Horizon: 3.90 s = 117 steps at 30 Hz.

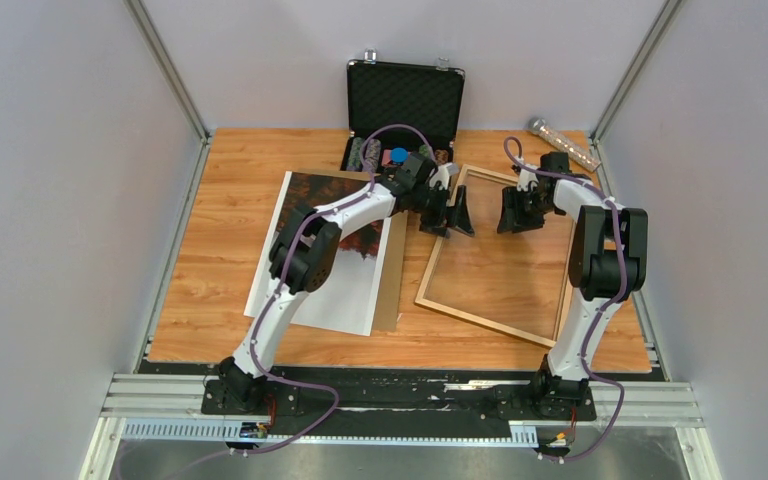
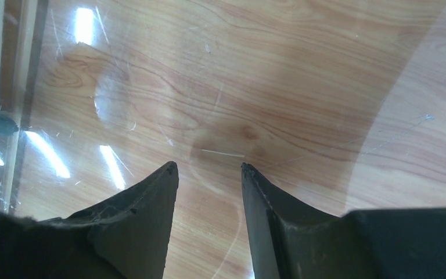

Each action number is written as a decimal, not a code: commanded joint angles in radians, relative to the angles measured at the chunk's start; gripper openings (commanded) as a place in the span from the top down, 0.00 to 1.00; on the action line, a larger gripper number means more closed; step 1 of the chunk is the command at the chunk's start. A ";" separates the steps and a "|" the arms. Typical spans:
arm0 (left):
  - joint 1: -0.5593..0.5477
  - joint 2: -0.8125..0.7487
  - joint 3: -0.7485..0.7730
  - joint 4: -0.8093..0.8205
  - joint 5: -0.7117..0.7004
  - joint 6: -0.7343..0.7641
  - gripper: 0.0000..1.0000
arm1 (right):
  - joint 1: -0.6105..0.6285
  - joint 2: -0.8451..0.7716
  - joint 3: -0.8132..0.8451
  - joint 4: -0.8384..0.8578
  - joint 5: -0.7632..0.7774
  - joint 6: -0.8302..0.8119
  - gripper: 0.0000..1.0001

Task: Put the photo into the frame

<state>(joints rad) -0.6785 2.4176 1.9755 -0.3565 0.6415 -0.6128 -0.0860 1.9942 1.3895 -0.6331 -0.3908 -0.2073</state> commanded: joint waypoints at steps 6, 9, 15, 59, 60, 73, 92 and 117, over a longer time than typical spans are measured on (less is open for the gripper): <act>0.042 -0.047 -0.050 -0.150 -0.114 0.081 0.00 | 0.002 0.032 -0.016 0.023 0.027 -0.009 0.53; 0.043 -0.065 -0.054 -0.160 -0.122 0.091 0.00 | 0.002 0.030 -0.017 0.023 0.027 -0.010 0.53; 0.045 -0.099 -0.076 -0.165 -0.136 0.103 0.00 | 0.002 0.025 -0.023 0.027 0.026 -0.010 0.53; 0.042 -0.202 -0.177 -0.046 -0.001 0.194 0.04 | -0.295 -0.403 -0.224 0.051 0.256 0.119 0.44; 0.042 -0.209 -0.180 -0.047 0.000 0.202 0.04 | -0.302 -0.394 -0.231 0.058 0.255 0.116 0.44; 0.042 -0.315 -0.196 -0.152 -0.006 0.332 0.04 | -0.357 -0.248 -0.279 0.129 0.216 0.111 0.49; 0.185 -0.513 -0.301 -0.303 -0.093 0.504 0.04 | -0.363 -0.144 -0.216 0.174 0.223 -0.046 0.96; 0.453 -0.802 -0.604 -0.283 -0.394 0.687 0.00 | -0.294 -0.346 -0.187 0.158 -0.042 0.023 0.34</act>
<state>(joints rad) -0.2607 1.7218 1.4132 -0.6613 0.3386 -0.0093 -0.4339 1.7752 1.1969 -0.4931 -0.3305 -0.2111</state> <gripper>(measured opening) 0.997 0.648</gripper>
